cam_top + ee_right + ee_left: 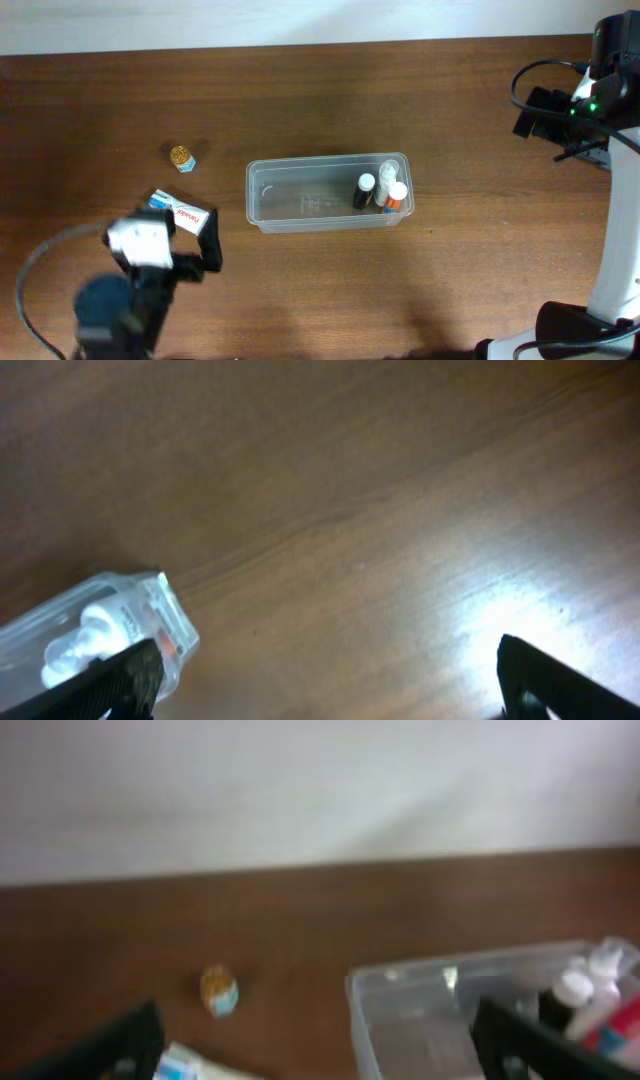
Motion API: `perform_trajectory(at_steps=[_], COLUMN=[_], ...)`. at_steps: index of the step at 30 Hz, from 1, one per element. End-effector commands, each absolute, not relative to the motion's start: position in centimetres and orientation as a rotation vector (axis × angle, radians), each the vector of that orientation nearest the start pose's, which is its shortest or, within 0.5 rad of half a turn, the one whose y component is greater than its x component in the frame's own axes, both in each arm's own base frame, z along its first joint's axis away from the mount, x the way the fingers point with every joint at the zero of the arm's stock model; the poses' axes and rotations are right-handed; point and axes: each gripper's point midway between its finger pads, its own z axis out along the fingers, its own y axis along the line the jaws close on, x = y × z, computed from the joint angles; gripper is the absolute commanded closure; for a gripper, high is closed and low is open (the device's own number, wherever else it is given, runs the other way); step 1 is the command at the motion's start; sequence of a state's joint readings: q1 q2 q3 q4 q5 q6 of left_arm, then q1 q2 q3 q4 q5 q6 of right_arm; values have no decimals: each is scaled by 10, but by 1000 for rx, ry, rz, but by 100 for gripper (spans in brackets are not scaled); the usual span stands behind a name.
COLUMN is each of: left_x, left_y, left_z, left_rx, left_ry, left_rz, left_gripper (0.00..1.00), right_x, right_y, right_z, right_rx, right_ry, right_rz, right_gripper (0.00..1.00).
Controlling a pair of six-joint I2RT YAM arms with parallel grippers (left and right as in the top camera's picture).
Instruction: Pack container
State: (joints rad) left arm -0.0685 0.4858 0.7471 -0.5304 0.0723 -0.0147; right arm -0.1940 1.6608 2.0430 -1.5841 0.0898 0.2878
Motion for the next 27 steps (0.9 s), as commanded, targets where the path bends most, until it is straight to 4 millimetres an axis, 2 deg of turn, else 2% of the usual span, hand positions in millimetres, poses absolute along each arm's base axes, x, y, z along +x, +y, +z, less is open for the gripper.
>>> perform_trajectory(at_steps=[1, 4, 8, 12, 15, 17, 21, 25, 27], left_x=[261, 268, 271, 269, 274, 282, 312, 344, 358], left_y=[-34, -44, -71, -101, -102, -98, -73, -42, -19], left_z=[325, 342, 356, 356, 354, 349, 329, 294, 266], left_rx=[130, 166, 261, 373, 379, 325, 126, -135, -318], left_ry=[1920, 2006, 2035, 2023, 2027, 2057, 2161, 2286, 2356], left_rz=[-140, -201, -365, -564, -577, -570, -518, -532, -527], left_gripper=[1, 1, 1, 1, 1, 1, 1, 1, 1], right_x=[328, 328, 328, 328, 328, 328, 328, 328, 328], right_y=[-84, -84, -84, -84, -84, -84, -84, -84, -84], right_z=[297, 297, 297, 297, 297, 297, 297, 297, 297], right_rx=[701, 701, 701, 701, 701, 701, 701, 701, 701], right_ry=[2667, 2667, 2667, 2667, 2667, 2667, 2667, 2667, 2667], right_rz=[-115, -115, -115, -115, -115, -115, -115, -115, -115], right_gripper=[2, 2, 2, 2, 2, 1, 2, 2, 2])
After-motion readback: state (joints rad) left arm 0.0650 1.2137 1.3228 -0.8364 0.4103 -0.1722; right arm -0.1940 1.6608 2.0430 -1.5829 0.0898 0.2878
